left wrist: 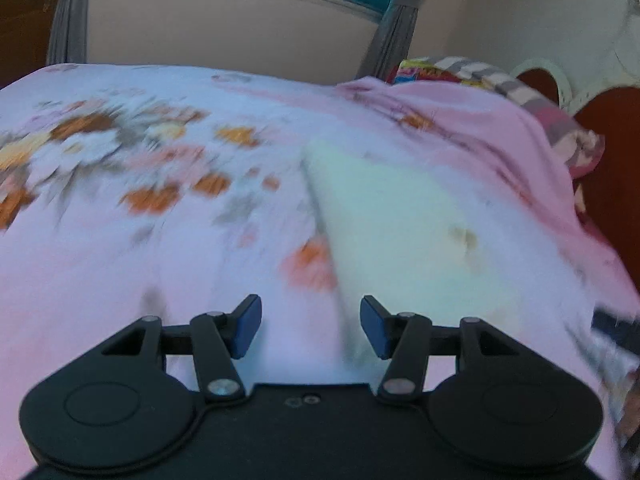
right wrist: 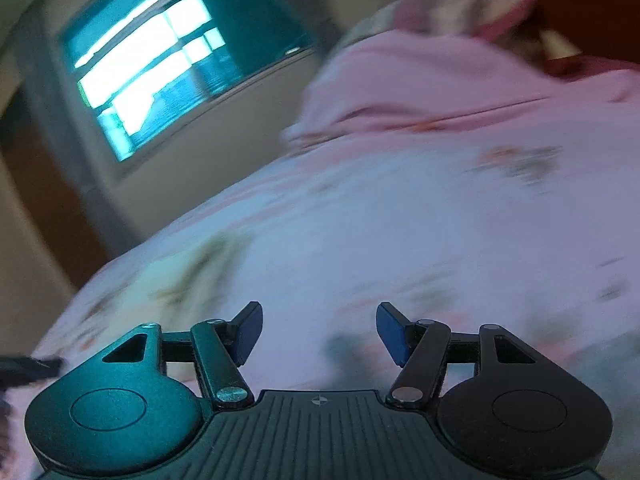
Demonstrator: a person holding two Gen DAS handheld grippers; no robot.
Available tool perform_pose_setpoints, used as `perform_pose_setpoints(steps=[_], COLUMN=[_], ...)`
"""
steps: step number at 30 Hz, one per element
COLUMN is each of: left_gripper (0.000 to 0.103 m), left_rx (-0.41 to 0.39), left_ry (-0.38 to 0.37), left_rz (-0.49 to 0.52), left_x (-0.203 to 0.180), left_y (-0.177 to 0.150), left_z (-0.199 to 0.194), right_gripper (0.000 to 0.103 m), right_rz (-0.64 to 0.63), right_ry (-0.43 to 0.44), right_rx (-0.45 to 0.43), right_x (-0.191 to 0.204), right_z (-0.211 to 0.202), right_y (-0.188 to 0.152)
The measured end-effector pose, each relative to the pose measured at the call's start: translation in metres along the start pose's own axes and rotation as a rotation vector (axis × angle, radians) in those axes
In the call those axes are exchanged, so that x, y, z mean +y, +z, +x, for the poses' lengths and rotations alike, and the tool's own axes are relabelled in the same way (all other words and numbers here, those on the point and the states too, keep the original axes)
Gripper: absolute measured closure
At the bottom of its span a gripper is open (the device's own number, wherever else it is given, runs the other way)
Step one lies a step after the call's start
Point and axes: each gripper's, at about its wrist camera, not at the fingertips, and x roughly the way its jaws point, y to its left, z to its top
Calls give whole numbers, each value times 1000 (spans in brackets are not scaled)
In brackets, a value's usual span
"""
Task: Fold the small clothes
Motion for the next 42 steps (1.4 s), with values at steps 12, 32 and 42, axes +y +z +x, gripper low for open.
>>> perform_pose_setpoints(steps=[12, 32, 42], left_gripper=[48, 47, 49], left_rx=[15, -18, -49], left_ry=[29, 28, 26], left_rz=[258, 232, 100], left_x=[-34, -29, -23], left_y=[-23, -28, -34], left_z=[33, 31, 25], right_gripper=[40, 102, 46], right_rz=[138, 185, 116], right_ry=[214, 121, 214], right_rx=[236, 151, 173], right_x=[117, 54, 78], right_z=[106, 93, 108], right_y=[-29, -28, -17])
